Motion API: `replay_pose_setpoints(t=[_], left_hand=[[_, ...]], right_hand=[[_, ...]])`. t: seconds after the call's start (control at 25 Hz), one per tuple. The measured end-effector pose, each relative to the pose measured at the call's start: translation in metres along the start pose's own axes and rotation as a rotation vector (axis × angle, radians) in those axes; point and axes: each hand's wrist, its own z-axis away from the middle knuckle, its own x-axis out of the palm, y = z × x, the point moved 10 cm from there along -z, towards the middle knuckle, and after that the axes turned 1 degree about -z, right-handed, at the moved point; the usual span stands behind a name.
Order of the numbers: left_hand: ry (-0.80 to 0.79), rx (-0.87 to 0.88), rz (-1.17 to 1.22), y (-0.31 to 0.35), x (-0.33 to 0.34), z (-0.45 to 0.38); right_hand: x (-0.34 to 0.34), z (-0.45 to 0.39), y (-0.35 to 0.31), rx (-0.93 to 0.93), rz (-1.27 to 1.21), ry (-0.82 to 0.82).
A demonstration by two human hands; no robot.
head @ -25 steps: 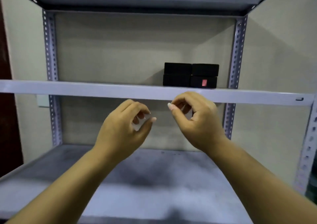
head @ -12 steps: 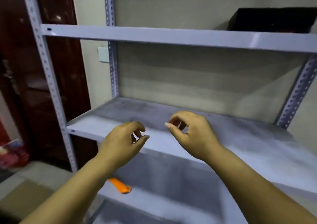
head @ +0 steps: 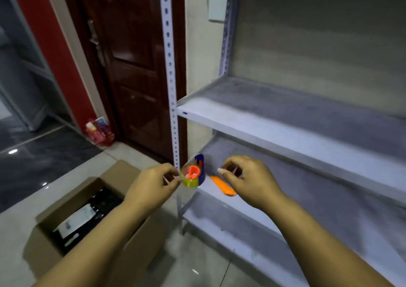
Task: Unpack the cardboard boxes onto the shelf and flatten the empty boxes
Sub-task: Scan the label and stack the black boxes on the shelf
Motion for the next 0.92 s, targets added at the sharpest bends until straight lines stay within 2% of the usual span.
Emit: replay_pose_setpoints(t=[0.44, 0.68, 0.92], left_hand=[[-0.029, -0.467, 0.020, -0.214, -0.040, 0.111], [0.022, -0.667, 0.038, -0.293, -0.061, 0.154], [0.064, -0.842, 0.068, -0.365, -0.067, 0.160]], right_hand=[[0.218, -0.026, -0.094, -0.059, -0.013, -0.420], [0.309, -0.048, -0.141, -0.138, 0.037, -0.639], [0.393, -0.091, -0.163, -0.168, 0.034, -0.793]])
